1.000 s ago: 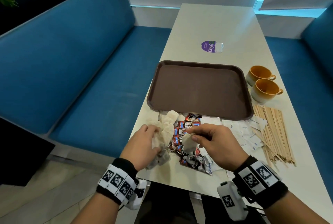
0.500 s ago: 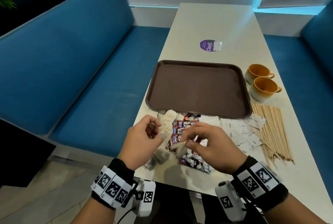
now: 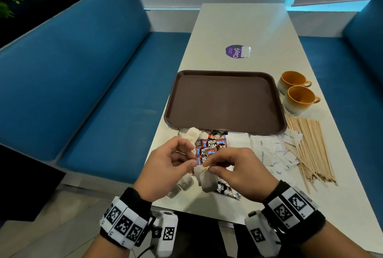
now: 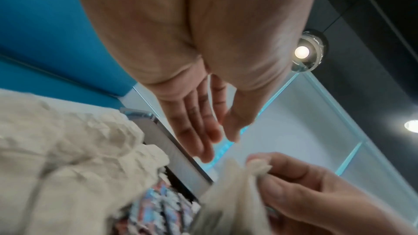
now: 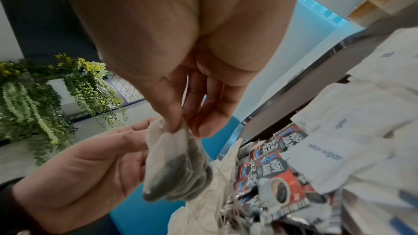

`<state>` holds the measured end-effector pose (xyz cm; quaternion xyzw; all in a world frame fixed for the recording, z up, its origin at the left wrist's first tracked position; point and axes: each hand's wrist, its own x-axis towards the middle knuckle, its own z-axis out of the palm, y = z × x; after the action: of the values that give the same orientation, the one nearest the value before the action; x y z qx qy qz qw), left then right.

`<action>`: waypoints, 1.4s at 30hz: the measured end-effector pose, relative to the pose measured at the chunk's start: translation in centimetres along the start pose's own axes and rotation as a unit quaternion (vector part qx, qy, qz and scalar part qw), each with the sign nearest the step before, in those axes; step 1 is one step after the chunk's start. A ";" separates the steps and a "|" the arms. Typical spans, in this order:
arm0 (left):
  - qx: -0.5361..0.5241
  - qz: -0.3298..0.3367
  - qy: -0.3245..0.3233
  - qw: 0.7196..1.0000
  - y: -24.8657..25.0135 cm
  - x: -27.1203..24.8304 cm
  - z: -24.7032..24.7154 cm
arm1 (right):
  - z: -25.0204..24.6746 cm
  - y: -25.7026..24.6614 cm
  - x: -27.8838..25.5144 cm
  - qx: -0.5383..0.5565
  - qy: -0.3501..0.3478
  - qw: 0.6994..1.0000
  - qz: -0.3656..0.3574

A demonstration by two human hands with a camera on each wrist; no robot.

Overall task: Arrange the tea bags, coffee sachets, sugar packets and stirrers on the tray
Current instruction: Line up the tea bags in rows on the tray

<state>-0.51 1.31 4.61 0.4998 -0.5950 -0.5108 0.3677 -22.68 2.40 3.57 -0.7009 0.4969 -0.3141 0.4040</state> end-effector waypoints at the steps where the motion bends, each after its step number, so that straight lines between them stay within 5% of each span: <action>1: 0.046 0.003 0.027 0.999 -0.4 0.1 -0.3 | 0.1 0.1 0.0 0.002 0.003 1.000 0.004; 3: 0.187 0.001 0.073 0.980 -1.7 0.6 -1.3 | 0.1 0.4 0.0 0.002 0.014 1.000 0.013; 6: 0.362 -0.045 0.020 0.931 -3.5 0.9 -2.5 | 0.0 0.4 0.0 -0.010 0.024 1.000 0.015; 11: 0.411 -0.086 -0.007 0.908 -4.3 0.5 -1.5 | -0.3 0.1 0.0 0.004 0.036 0.999 0.021; 25: 0.345 -0.061 -0.006 0.936 -4.4 1.2 -0.9 | -0.1 0.3 0.2 -0.080 -0.005 0.997 -0.005; 32: 0.147 -0.051 0.017 0.988 -2.3 0.1 -0.3 | 0.3 -0.5 0.3 -0.066 -0.048 0.996 -0.035; 42: 0.042 -0.024 0.002 0.999 -0.2 -1.1 1.2 | 0.9 -0.1 0.3 -0.014 -0.001 1.000 0.014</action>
<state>-1.36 2.62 4.29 0.5298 -0.6035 -0.4928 0.3351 -21.79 2.38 3.26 -0.6995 0.5106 -0.3008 0.3994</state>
